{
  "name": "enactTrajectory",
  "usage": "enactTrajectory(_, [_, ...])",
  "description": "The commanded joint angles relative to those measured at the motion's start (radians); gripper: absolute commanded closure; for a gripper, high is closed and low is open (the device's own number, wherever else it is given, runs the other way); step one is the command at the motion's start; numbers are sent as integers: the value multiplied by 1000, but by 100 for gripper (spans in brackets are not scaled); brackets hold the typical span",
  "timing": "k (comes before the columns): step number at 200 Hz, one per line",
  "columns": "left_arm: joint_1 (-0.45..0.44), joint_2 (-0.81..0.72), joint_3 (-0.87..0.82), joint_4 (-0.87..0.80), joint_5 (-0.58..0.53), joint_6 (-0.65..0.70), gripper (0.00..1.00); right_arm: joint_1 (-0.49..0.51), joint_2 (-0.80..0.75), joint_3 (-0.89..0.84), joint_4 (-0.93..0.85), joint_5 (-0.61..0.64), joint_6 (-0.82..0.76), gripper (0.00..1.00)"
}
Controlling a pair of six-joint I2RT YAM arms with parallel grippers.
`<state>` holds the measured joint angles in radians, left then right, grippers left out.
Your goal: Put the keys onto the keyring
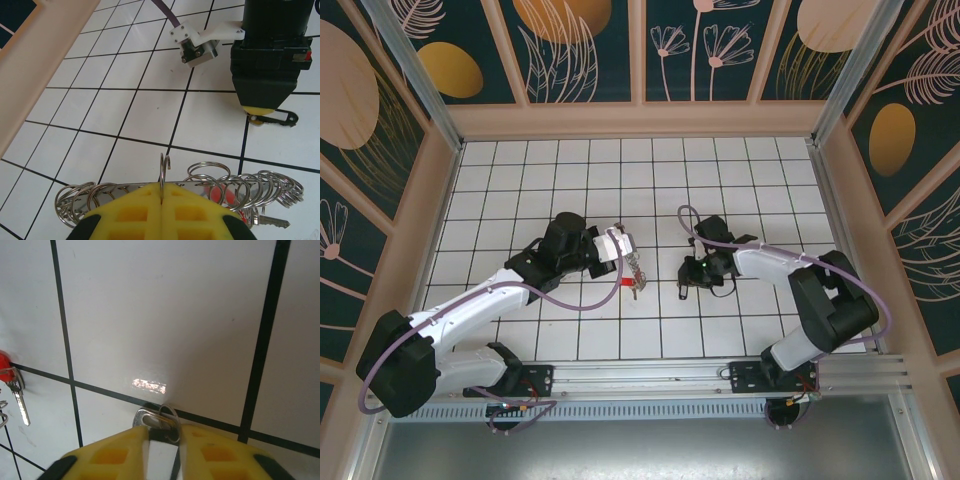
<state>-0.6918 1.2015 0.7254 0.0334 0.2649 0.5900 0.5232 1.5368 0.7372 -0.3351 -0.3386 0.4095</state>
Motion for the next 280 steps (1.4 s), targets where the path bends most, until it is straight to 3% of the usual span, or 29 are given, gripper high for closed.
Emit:
enactTrajectory(1, [7,-11,-1,40,26,-19,100,-6,6,-12,21,2,-23,79])
enactTrajectory(38, [7,-9,0,39,27,-19,100,-6,22,-17,20,26,-37,83])
enactTrajectory(74, [6,-11,6,31,38,-18,100,-5,-13,-49,84,-6,-68,100])
enactTrajectory(84, [8,-16,9,29,51,-19,100,-4,-41,-59,105,-3,-83,100])
enactTrajectory(150, [6,-96,55,41,176,-69,100,46,-491,-195,381,-41,-245,100])
enactTrajectory(180, [6,-100,67,48,194,-118,100,76,-631,-210,402,-115,-294,100])
enactTrajectory(229, [6,-108,62,112,222,-237,100,189,-648,-111,299,-141,-343,100])
enactTrajectory(280, [6,-87,53,114,282,-297,100,227,-612,-43,311,-149,-361,100])
